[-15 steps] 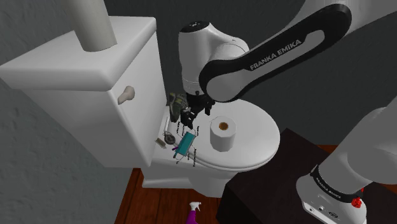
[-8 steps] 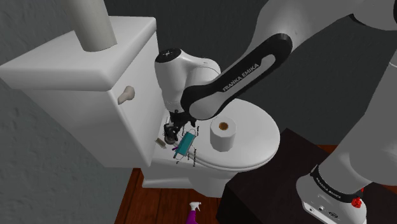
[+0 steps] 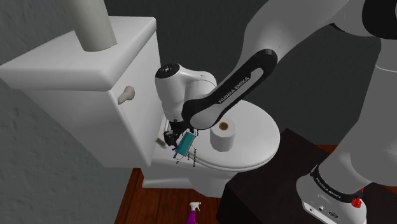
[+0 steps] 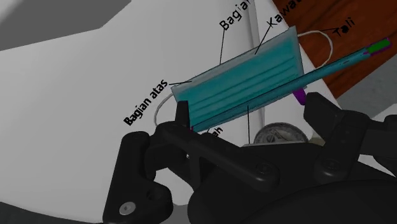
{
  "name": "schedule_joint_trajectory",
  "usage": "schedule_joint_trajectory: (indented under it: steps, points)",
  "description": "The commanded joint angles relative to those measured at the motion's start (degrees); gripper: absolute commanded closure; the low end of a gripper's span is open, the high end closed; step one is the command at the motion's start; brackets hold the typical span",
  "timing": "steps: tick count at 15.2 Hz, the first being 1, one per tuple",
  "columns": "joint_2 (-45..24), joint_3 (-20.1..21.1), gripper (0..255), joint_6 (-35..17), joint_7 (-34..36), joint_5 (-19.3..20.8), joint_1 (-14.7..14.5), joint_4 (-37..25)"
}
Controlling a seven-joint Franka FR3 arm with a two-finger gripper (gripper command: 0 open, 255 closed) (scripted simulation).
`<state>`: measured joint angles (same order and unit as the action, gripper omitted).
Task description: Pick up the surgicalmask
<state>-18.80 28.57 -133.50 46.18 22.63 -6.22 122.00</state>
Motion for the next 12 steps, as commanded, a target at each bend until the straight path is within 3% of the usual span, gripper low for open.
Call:
schedule_joint_trajectory:
  steps: [1,2,12]
  points:
    - [-0.5,-0.2,0,-0.3,0.4,0.4,-0.2,-0.1]
    - [-0.4,-0.2,255,-0.4,0.4,0.4,-0.2,0.0]
    - [0.1,0.1,255,0.2,0.0,-0.1,0.0,-0.2]
